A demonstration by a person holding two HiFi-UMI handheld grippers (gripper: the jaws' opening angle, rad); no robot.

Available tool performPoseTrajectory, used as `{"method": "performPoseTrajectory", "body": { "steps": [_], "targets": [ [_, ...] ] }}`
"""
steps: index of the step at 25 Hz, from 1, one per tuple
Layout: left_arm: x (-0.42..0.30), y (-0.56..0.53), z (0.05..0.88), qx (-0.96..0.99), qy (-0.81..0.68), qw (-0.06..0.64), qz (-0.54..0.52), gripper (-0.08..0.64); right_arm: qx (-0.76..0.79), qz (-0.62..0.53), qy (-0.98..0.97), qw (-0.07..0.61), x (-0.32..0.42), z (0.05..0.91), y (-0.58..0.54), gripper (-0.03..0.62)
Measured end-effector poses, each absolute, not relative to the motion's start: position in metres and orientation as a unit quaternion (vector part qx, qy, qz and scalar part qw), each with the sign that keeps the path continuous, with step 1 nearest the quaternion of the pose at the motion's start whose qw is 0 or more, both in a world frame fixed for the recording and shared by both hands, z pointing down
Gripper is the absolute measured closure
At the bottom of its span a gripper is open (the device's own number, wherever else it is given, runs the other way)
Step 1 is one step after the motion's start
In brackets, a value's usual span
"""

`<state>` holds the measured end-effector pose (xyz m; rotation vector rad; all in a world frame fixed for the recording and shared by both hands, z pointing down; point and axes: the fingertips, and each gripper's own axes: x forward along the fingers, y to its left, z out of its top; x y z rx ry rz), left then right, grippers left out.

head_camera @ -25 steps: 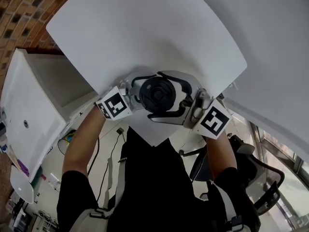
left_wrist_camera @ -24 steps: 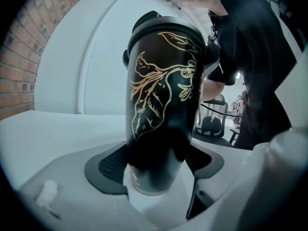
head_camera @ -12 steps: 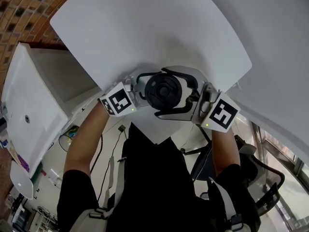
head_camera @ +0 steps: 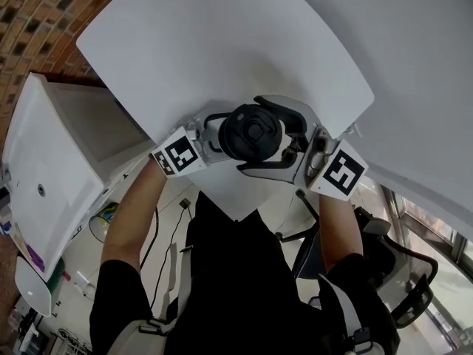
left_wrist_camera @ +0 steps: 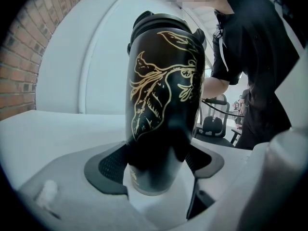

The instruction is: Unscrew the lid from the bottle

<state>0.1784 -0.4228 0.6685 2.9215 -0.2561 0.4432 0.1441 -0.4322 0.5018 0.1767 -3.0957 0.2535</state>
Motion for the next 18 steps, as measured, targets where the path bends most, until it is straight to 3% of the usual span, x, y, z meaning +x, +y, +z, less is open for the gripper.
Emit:
{"method": "performPoseTrajectory", "body": {
  "steps": [9, 18],
  "targets": [
    [0.171, -0.429, 0.658, 0.975, -0.160, 0.052, 0.147, 0.176, 0.122, 0.098, -0.987, -0.046, 0.167, 0.492, -0.445, 0.138],
    [0.161, -0.424, 0.656, 0.972, -0.186, 0.077, 0.122, 0.176, 0.134, 0.111, -0.983, -0.051, 0.164, 0.503, -0.437, 0.138]
  ]
}}
